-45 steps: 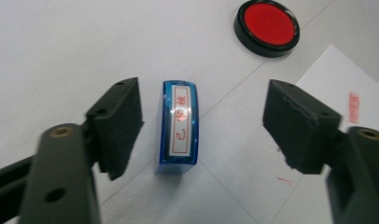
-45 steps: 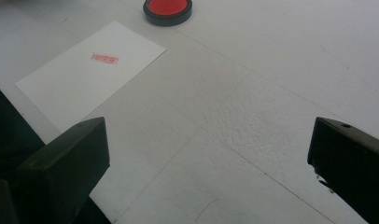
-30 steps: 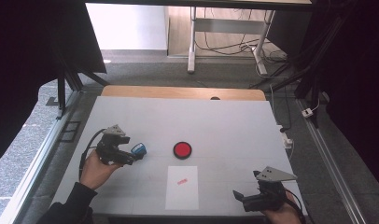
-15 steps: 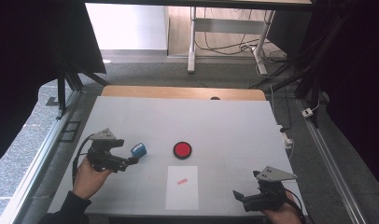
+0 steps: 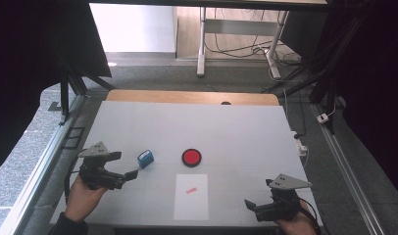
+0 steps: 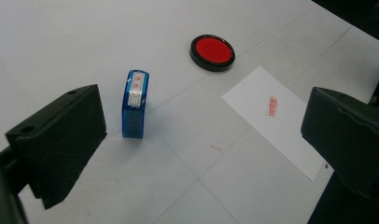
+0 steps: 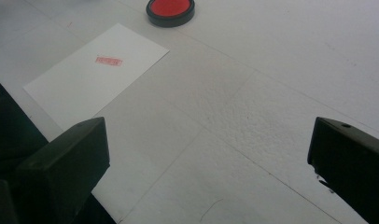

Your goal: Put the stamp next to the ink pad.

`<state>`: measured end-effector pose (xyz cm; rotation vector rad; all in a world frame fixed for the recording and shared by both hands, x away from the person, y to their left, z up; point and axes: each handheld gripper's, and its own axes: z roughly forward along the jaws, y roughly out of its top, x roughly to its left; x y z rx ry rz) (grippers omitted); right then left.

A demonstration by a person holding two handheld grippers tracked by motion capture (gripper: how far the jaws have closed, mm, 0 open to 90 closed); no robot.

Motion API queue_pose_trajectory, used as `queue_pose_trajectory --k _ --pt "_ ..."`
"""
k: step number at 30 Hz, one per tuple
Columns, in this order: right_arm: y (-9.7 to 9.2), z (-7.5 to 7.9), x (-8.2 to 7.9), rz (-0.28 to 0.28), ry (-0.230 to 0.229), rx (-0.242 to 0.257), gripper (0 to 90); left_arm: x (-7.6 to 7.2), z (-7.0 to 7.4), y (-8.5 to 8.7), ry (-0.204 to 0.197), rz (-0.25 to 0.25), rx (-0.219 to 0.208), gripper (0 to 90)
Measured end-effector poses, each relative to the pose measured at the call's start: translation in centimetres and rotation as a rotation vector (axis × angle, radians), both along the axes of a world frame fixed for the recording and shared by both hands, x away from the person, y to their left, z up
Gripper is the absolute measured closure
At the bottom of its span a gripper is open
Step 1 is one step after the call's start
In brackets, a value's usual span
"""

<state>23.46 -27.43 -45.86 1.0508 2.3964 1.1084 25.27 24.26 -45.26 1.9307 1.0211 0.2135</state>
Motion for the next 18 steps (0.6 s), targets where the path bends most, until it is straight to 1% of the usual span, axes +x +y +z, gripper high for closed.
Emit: queue_pose_trajectory --k 4,9,18 --pt "0.0 0.0 0.0 -0.001 0.001 -0.001 0.0 -0.9 0.0 0.4 -0.007 0.012 -0.004 0.0" --pt "0.1 0.0 0.0 -0.001 0.001 -0.001 0.0 -2.1 0.0 1.0 -0.017 0.023 0.002 0.0" --pt "0.1 -0.1 0.0 -0.002 0.0 -0.001 0.0 -4.1 -0.3 2.0 -0.016 0.047 0.012 0.0"
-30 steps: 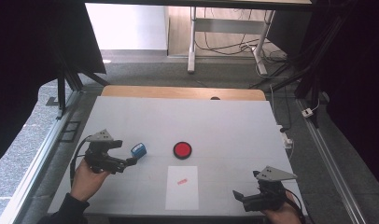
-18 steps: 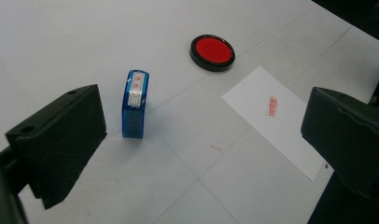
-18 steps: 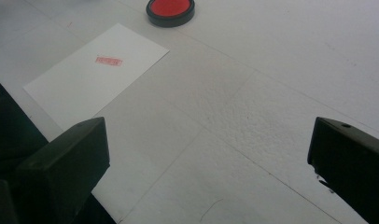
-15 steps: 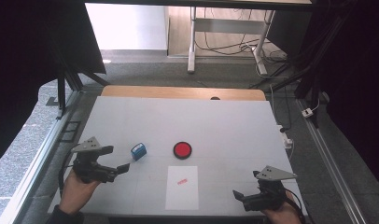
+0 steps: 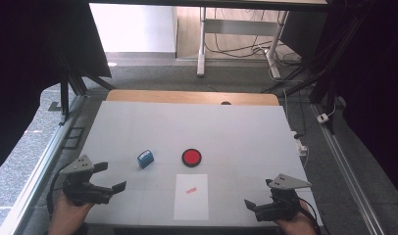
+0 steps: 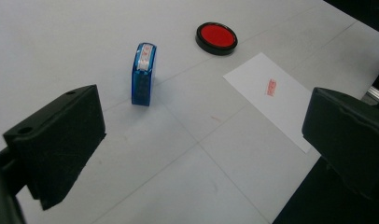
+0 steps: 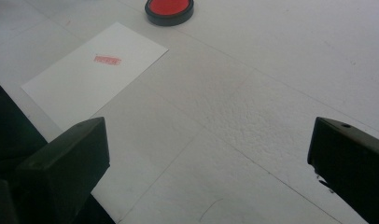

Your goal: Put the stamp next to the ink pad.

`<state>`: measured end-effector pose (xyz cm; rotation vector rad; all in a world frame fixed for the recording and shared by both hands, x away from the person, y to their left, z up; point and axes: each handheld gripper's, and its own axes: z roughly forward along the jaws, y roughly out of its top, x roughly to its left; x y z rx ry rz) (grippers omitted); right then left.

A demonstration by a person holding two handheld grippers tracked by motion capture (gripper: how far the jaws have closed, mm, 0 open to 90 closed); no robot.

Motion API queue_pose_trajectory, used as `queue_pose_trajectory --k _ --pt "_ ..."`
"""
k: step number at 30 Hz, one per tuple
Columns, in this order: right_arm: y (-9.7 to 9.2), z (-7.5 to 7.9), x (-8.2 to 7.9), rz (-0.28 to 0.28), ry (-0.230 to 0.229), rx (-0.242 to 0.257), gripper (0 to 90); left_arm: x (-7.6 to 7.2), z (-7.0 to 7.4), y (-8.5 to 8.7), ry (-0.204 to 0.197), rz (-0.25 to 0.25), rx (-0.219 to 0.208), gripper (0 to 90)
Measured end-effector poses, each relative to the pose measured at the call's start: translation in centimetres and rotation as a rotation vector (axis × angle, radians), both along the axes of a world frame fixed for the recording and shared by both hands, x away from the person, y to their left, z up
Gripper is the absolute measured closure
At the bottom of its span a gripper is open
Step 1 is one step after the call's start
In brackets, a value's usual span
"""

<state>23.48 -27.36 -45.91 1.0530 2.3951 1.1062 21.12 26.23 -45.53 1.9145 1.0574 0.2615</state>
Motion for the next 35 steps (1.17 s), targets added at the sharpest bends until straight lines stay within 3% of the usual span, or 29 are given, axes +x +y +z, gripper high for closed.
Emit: queue_pose_trajectory --k 5,13,23,33,35 --pt "0.0 0.0 0.0 0.0 0.0 -0.001 0.0 -1.0 -0.4 0.7 0.01 0.002 -0.023 0.0" --pt "0.0 0.0 0.0 -0.003 0.0 -0.004 0.0 -2.3 -1.1 1.5 0.03 0.02 -0.02 0.0" --pt "0.1 0.0 0.0 -0.005 -0.001 -0.008 0.0 -3.0 -2.0 1.7 0.076 0.039 0.043 0.0" --pt "0.2 0.0 0.0 -0.002 0.001 -0.013 0.0 -3.2 -2.0 1.0 0.091 0.028 0.111 0.0" --pt "0.2 0.0 0.0 -0.001 0.002 -0.018 0.0 -3.1 -2.0 1.0 0.094 0.027 0.106 0.0"
